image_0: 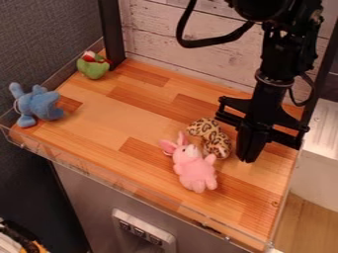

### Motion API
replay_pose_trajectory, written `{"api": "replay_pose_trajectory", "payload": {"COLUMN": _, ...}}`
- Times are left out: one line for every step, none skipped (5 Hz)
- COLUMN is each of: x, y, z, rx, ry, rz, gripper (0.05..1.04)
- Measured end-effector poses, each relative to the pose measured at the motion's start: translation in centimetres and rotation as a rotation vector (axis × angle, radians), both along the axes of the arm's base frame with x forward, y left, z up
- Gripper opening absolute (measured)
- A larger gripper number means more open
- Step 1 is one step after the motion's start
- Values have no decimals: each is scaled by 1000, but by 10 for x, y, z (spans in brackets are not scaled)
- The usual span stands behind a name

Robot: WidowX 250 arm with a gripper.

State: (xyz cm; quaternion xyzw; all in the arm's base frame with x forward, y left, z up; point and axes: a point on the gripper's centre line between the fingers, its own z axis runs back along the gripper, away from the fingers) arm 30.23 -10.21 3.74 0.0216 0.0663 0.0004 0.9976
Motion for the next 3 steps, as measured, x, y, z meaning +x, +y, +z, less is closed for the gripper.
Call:
{"api": "replay_pose_trajectory", "payload": {"x": 15, "y": 16, "z": -1, "rx": -14, "ry": 5, "rz": -124, "gripper": 222}}
{"api": "replay_pose_trajectory", "payload": {"x": 47, "y": 47, "z": 1, "rx": -37, "ry": 3, "rz": -292, "gripper": 477}}
{"api": "replay_pose_trajectory", "payload": {"x": 71, "y": 76, "z": 3, "rx": -55, "ry": -5, "rz": -518, "gripper": 783}}
